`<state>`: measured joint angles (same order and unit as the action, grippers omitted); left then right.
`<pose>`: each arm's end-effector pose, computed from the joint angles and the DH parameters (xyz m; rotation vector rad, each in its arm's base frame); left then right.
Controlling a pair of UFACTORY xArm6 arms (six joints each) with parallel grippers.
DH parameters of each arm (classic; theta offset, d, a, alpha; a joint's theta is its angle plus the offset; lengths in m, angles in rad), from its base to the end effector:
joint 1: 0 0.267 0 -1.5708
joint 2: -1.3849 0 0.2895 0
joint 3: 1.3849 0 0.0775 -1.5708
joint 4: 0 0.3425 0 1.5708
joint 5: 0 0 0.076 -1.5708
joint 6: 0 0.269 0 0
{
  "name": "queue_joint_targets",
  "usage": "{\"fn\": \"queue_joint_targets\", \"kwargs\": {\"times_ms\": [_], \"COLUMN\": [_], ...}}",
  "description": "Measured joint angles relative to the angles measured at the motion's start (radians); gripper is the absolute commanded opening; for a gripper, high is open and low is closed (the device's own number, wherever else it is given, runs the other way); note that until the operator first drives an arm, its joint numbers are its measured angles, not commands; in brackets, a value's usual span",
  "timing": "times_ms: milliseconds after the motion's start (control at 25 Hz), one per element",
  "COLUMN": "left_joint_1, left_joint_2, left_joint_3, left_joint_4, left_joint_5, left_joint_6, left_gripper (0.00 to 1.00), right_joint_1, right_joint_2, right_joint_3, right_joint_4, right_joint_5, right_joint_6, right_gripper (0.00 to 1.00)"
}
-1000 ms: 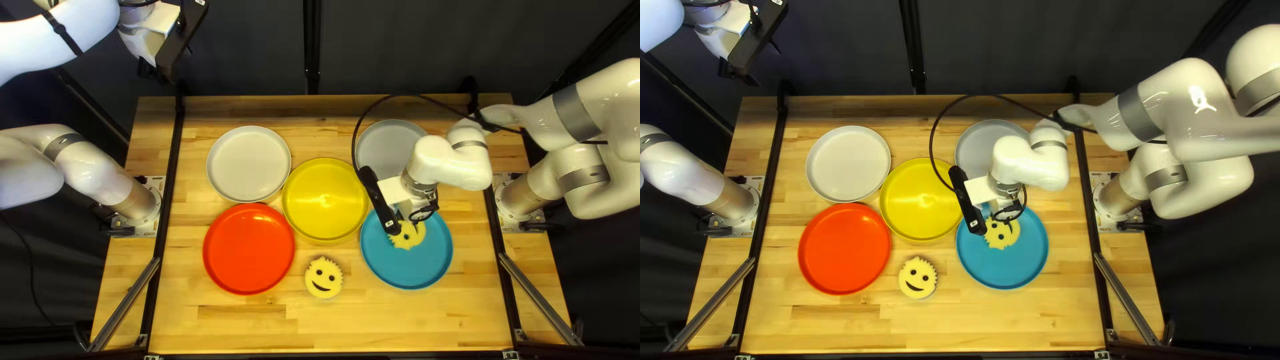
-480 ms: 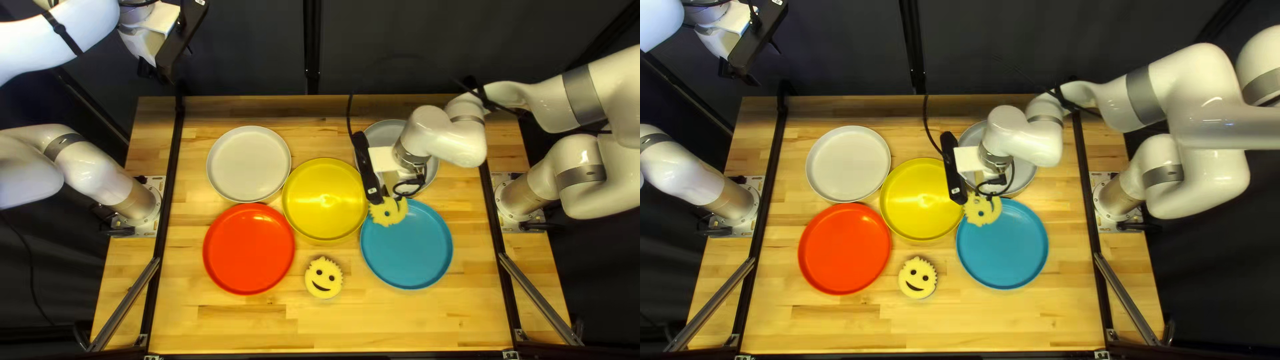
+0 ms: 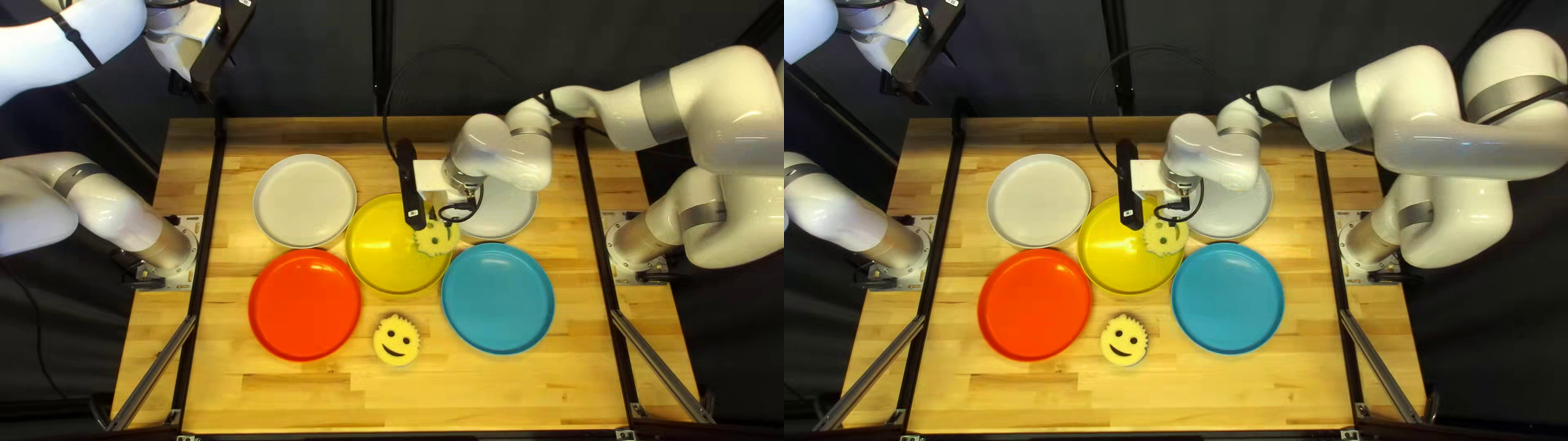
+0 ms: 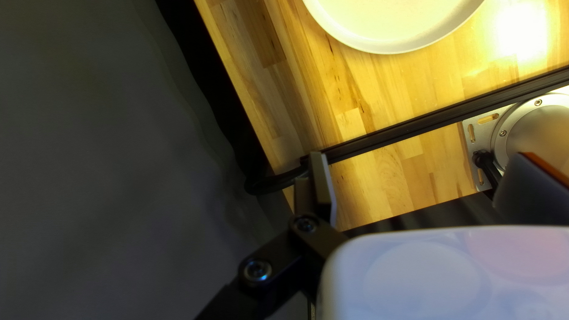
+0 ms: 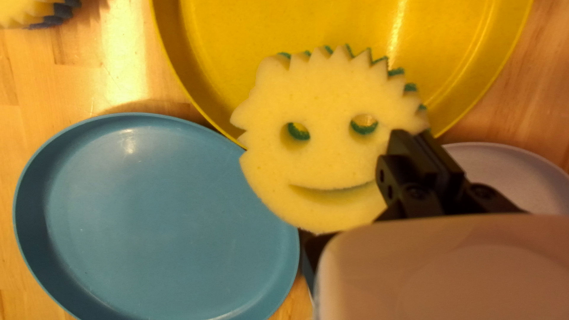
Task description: Pick up sponge and scrub the plate
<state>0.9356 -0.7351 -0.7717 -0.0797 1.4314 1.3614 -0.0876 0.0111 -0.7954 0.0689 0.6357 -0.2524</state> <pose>0.1895 0.2227 0.3077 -3.0339 0.6430 -0.1602 0.4674 -0.0342 0.1086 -3.1083 -0.1749 -0.2402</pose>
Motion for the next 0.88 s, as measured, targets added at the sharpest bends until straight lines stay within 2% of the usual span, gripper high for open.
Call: {"fn": "queue_joint_targets", "kwargs": {"times_ms": [240, 640, 880], "left_joint_1": [0.0, 0.0, 0.0], "left_joint_2": [0.0, 0.0, 0.0], "left_joint_3": [0.0, 0.0, 0.0], "left_joint_4": [0.0, 0.0, 0.0], "left_joint_5": [0.0, 0.0, 0.0], "left_joint_6": [0.0, 0.0, 0.0], "left_gripper": [1.0, 1.0, 1.0], "right_joint_1": [0.003, 0.012, 0.01], "right_joint_2": [0.002, 0.134, 0.224], "right_joint_3": [-0.003, -0.129, -0.181], "right_joint_4": [-0.004, -0.057, -0.141], "right_joint_5": [0.002, 0.006, -0.037], "right_joint_6": [0.002, 0.008, 0.013], "right_gripper": [0.0, 0.0, 0.0]}}
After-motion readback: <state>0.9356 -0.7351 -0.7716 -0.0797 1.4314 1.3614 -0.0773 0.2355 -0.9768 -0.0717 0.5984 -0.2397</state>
